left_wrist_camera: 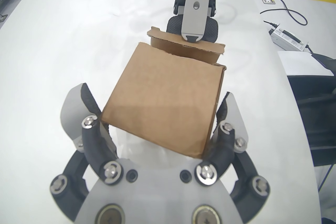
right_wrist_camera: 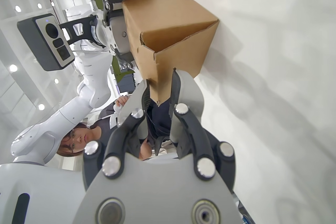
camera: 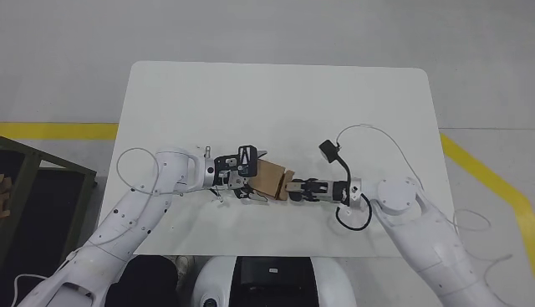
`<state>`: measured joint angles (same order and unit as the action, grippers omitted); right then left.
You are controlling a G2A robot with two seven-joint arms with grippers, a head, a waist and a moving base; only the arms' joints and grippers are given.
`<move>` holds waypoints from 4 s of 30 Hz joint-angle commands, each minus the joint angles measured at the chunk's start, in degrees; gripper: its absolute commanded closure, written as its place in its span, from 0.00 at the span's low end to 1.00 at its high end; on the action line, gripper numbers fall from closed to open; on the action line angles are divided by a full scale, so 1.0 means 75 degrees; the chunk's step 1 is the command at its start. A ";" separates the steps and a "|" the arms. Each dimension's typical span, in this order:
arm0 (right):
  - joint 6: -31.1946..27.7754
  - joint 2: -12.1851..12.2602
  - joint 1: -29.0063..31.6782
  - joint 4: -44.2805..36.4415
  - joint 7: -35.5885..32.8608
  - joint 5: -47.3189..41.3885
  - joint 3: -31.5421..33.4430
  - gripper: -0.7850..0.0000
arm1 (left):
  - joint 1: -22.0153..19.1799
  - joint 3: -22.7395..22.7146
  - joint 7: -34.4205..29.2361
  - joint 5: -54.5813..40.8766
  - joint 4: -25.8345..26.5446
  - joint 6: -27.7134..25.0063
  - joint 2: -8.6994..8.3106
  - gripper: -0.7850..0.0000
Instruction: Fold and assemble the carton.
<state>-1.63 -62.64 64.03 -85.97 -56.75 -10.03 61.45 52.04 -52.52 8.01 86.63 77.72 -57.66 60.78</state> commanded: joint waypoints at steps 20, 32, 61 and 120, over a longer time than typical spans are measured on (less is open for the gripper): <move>0.0198 -0.0053 -0.0275 -0.0059 0.0119 0.0248 -0.0260 0.83 | -0.0038 0.0039 0.0038 -0.0011 -0.0043 0.0008 0.0011 0.00; 0.0228 -0.0090 -0.0403 -0.0062 0.0188 0.0285 -0.0377 0.85 | 0.0009 -0.0020 0.0045 -0.0012 0.0003 -0.0001 -0.0014 0.00; 0.0089 0.0002 -0.0083 -0.0306 0.0153 -0.0057 0.0096 0.88 | -0.0026 0.0012 0.0071 -0.0001 -0.0076 -0.0012 -0.0013 0.00; -0.0978 0.0143 0.0143 -0.0512 0.0086 0.0161 0.0767 0.00 | 0.0276 -0.1347 0.1600 -0.1082 -0.0406 0.0047 -0.0995 0.00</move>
<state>-7.81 -61.66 64.96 -89.30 -55.81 -9.09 66.88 54.04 -61.22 20.48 79.68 75.32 -57.77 53.52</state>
